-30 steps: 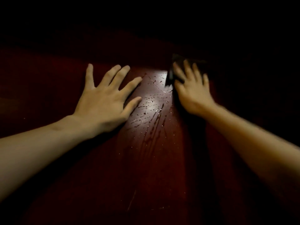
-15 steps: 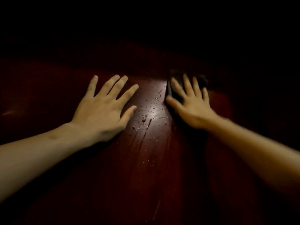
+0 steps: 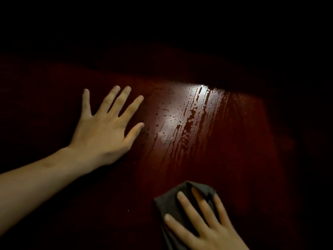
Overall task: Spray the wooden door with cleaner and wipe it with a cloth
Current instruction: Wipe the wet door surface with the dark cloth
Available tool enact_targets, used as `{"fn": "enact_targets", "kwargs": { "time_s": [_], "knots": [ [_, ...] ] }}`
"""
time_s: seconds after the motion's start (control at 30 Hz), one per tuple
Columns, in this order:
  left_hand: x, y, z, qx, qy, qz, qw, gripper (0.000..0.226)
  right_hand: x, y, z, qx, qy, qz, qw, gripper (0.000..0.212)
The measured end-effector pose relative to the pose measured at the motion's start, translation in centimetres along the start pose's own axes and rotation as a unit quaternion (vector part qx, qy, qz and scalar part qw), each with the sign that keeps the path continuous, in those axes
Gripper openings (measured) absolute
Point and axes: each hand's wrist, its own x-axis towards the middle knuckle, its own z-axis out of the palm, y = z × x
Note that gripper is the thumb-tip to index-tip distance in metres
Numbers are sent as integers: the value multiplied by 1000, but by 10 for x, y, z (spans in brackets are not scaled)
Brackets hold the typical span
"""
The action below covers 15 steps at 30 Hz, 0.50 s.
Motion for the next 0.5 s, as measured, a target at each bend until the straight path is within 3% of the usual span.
{"fn": "enact_targets", "kwargs": {
  "time_s": [0.1,0.17,0.33,0.43,0.5],
  "knots": [
    [3,-14,-3,1,-5,-27,1000,77,41,28,-19,54,10,-9,998,82],
    [6,-21,-4,1,-5,-34,999,79,96,64,-36,95,45,51,993,78],
    [11,-27,-6,-4,-3,-35,999,73,241,147,-72,162,34,192,967,75],
    [11,-30,-5,-25,12,-40,999,69,238,133,-73,155,28,180,971,76],
    [8,-33,-5,-40,22,-43,998,67,196,94,-67,111,21,118,987,78]
  ]
}}
